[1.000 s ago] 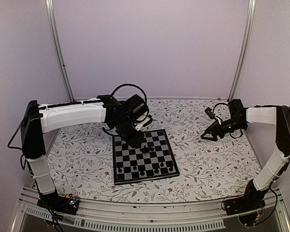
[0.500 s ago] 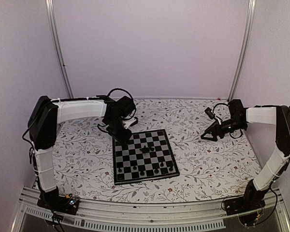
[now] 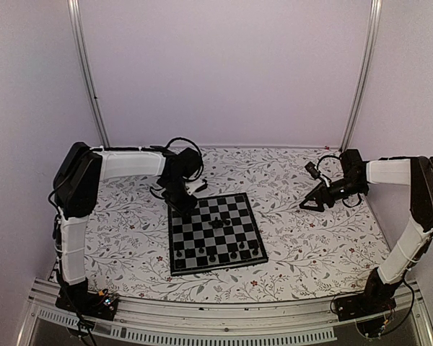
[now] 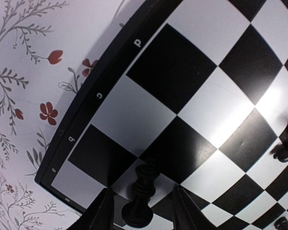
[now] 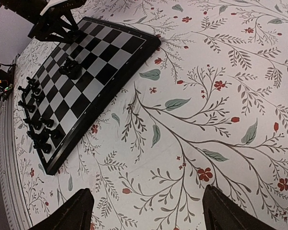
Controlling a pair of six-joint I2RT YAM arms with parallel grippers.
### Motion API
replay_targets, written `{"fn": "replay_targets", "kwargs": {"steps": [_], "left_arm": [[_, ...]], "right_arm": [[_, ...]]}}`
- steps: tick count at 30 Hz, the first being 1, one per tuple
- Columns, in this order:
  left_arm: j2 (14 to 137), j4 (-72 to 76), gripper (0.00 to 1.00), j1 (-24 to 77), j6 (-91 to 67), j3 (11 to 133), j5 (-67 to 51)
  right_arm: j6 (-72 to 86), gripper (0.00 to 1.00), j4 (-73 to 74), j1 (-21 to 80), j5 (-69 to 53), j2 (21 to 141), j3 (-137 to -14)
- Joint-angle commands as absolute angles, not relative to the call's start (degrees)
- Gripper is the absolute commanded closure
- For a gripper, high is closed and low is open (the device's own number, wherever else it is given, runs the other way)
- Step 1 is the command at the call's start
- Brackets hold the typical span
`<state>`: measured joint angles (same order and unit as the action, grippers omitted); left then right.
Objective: Set up the chess pieces on the board
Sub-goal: Pick up the chess piece from the chessboard.
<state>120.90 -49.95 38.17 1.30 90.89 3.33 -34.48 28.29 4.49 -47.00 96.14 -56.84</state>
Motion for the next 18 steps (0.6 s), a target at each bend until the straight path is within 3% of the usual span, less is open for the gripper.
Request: {"fn": "replay_targets", "kwargs": {"steps": [1, 6, 14, 18], "left_arm": [[122.3, -49.3, 0.59, 37.4, 2.4, 91.7, 4.1], [122.4, -49.7, 0.66, 37.4, 2.2, 91.2, 4.3], [120.0, -50.7, 0.87, 37.4, 1.3, 87.9, 3.6], [117.5, -51.0, 0.90, 37.7, 0.3, 88.6, 2.9]], "right_arm": [[-35.3, 0.18, 29.0, 4.7, -47.0, 97.3, -58.8], [-35.3, 0.18, 29.5, 4.7, -47.2, 98.1, -59.0], [-34.9, 0.18, 29.3, 4.7, -47.4, 98.0, -59.2], [-33.2, 0.17, 29.6, 4.8, -48.5, 97.0, -61.1]]}}
